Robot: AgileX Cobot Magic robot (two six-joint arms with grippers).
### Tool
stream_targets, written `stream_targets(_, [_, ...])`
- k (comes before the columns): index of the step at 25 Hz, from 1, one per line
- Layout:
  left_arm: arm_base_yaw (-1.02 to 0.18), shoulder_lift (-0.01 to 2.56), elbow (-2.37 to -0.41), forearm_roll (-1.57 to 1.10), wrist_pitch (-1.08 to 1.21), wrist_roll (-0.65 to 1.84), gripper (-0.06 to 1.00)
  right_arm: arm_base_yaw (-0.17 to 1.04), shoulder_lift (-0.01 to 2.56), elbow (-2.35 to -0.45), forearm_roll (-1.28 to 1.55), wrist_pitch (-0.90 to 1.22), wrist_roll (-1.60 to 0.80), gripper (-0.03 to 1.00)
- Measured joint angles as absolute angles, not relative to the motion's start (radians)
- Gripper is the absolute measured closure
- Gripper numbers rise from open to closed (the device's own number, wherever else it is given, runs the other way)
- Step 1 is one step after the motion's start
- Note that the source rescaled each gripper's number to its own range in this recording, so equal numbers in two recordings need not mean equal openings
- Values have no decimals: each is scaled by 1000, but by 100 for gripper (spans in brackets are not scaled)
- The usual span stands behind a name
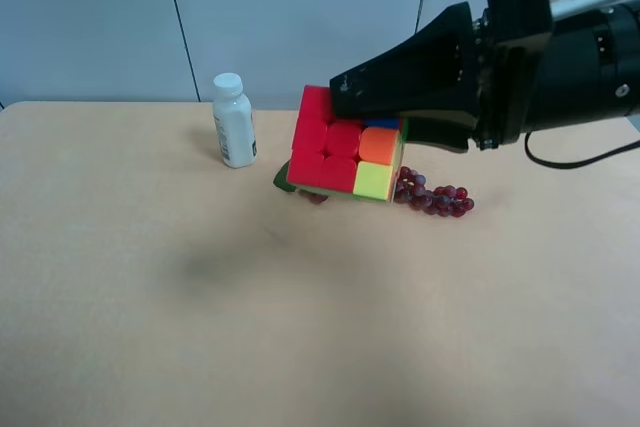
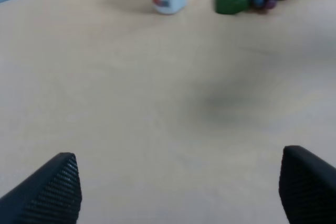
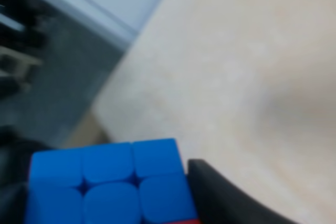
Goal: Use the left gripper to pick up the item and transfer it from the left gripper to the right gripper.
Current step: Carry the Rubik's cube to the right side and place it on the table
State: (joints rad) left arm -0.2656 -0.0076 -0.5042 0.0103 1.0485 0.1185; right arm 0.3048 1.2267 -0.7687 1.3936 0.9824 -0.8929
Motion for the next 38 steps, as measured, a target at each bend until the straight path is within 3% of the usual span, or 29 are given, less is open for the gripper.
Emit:
stream_targets(10, [-165,-8,-504,10,1049,119,50,305,1227,-845,969,743,-710,97])
stream_targets(23, [111,-8,-504,9,1048,119,50,305,1227,-845,364,634,-264,97])
stream_targets(30, [127,-8,-504,8,1048,119,50,305,1227,-845,74,690,40,97])
stream_targets(38, [127,-8,-504,7,1048,119,50,298,1260,-845,-8,759,130,97])
